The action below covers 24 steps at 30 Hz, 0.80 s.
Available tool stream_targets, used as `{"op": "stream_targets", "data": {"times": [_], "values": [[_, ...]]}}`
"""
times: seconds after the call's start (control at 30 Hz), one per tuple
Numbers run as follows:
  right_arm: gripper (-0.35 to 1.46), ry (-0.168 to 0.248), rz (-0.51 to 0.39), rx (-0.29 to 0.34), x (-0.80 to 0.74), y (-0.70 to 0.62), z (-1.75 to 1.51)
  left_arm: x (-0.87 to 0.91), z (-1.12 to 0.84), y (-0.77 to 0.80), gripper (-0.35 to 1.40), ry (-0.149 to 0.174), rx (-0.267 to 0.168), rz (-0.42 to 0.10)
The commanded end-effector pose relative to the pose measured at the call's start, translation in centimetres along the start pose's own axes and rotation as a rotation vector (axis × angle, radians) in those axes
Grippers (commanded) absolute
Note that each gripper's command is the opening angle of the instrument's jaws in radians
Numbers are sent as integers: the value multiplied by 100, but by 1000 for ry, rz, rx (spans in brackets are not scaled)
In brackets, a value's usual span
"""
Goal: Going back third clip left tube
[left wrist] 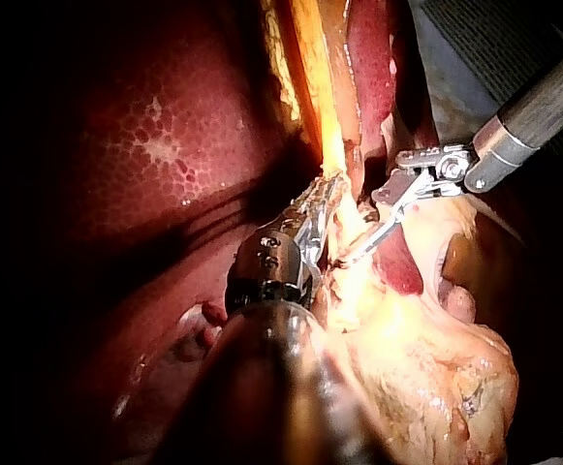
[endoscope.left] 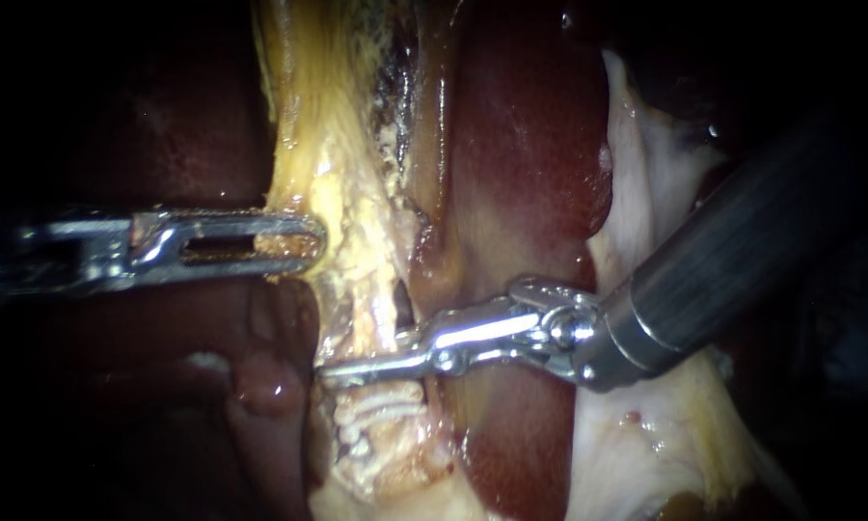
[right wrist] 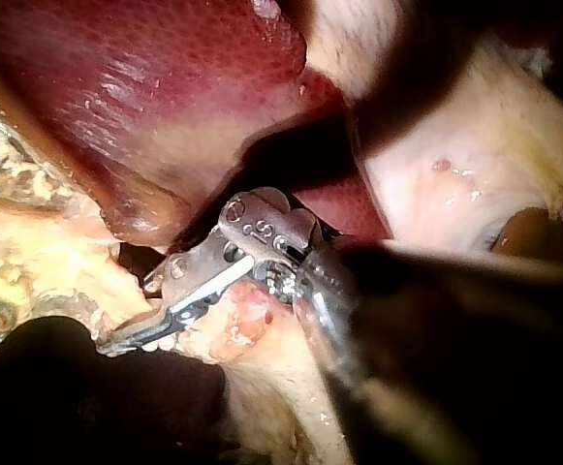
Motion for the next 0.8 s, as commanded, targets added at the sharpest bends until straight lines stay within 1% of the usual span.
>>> {"op": "stream_targets", "data": {"times": [0.03, 0.13, 0.17, 0.2, 0.23, 0.27, 0.33, 0.37, 0.4, 0.5, 0.57, 0.7, 0.8], "values": [[-35, 0, 5, 2, 0, 0, 0, 0, 0, 0, -35, 0, 1, 0], [-35, 0, 5, 2, -1, 0, -1, 0, 0, 0, -35, 0, 1, 0], [-23, 0, 5, 2, -1, 0, -1, 0, 0, 0, -35, 0, 1, 0], [-1, 0, 5, 2, -1, 0, -1, 0, 0, 0, -35, 0, 1, 0], [15, 2, 5, -1, 0, 1, -1, 0, 0, 0, -35, 0, 1, 0], [32, 5, -19, -6, 0, 2, -2, 0, -1, 0, -35, 0, 1, 0], [48, 19, -55, -26, 0, 4, -4, 1, -1, 1, -35, 0, 1, 1], [53, 27, -102, -42, 0, 6, -5, 1, -2, 1, -35, 0, 1, 1], [57, 34, -137, -57, 0, 8, -6, 1, -2, 1, -35, 1, 2, 1], [60, 50, -223, -97, -1, 11, -12, 1, -4, 2, -35, 1, 2, 2], [60, 52, -269, -109, -2, 13, -19, 2, -5, 2, -35, 2, 3, 2], [60, 53, -341, -131, -5, 17, -34, 2, -5, 2, -35, 2, 3, 2], [60, 50, -375, -134, -7, 17, -43, 2, -5, 3, -35, 2, 3, 2]]}}
